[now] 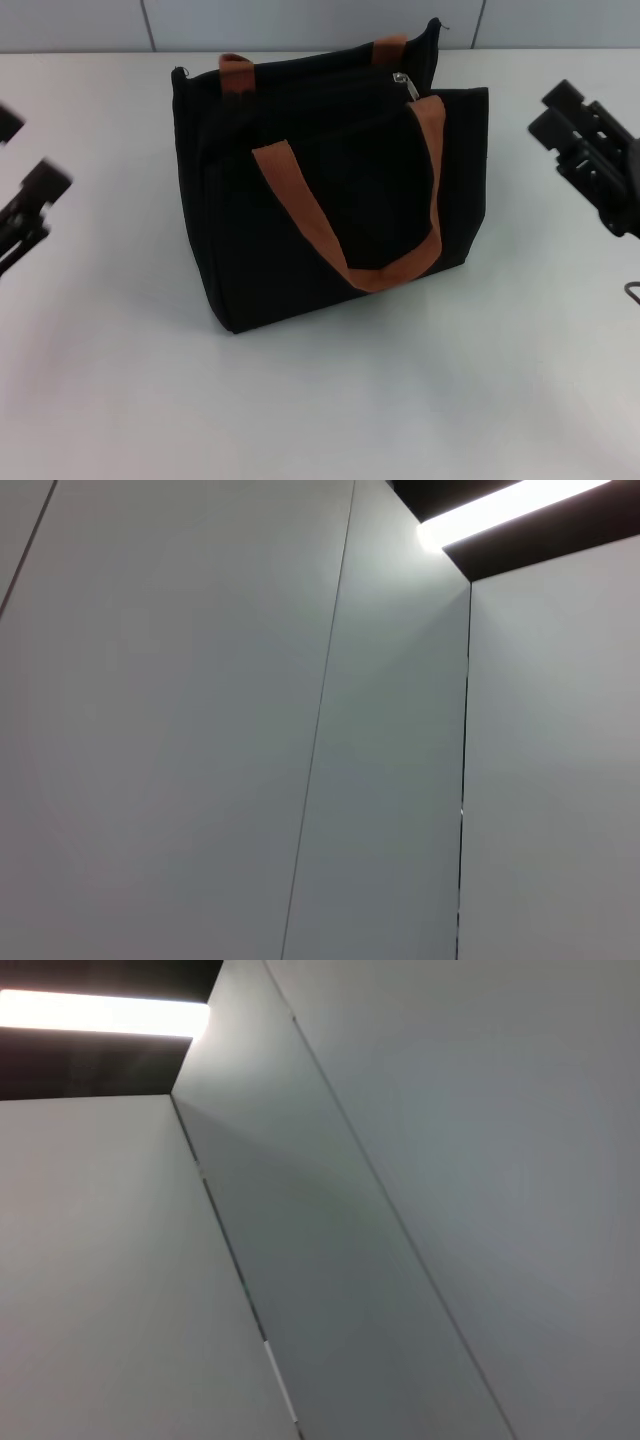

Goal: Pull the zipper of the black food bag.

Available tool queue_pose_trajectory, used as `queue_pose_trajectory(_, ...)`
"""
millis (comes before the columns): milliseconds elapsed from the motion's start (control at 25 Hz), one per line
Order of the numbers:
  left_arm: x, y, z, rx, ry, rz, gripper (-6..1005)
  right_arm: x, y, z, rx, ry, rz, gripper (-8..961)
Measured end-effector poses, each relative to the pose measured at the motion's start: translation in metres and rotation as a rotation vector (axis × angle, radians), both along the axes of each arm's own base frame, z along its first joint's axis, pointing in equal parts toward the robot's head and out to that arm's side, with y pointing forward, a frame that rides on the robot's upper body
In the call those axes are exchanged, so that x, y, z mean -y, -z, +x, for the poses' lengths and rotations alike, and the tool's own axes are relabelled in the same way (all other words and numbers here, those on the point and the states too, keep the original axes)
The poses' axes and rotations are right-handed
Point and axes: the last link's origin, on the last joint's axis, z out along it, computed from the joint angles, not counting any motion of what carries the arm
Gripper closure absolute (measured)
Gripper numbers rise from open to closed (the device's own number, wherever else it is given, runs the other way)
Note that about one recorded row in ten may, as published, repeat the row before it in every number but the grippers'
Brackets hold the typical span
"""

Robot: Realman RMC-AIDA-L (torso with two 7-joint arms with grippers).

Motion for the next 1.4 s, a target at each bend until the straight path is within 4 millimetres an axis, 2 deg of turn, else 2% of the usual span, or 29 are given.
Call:
queue_pose_trajectory(120,0.010,0.000,-0.004,-0.046,0.017,-0.042,187,0.002,-0.001,0.002,0.005,0.005,0.012,217)
queue_pose_trajectory(200,0.020,0.014,-0.004,-0.174,0.095,-0.192,164,0.005,0.003,0.000,0.061,-0.043,0.019,211)
queue_pose_trajectory(240,0.020,0.014,-0.004,-0.174,0.095,-0.192,164,0.005,0.003,0.000,0.061,-0.043,0.019,208)
queue_pose_trajectory(400,0.025,0.039,0.001,-0.309,0.214,-0.333,163,0.016,0.016,-0.010,0.215,-0.248,-0.065,196)
queue_pose_trajectory(680,0.015,0.050,0.011,-0.340,0.278,-0.377,164,0.031,0.032,-0.014,0.330,-0.414,-0.157,176)
queue_pose_trajectory(1040,0.005,0.067,0.014,-0.425,0.308,-0.462,163,0.038,0.053,-0.005,0.479,-0.467,-0.140,114)
queue_pose_trajectory(1400,0.013,0.078,0.007,-0.441,0.259,-0.463,164,0.038,0.064,-0.001,0.539,-0.474,-0.157,115)
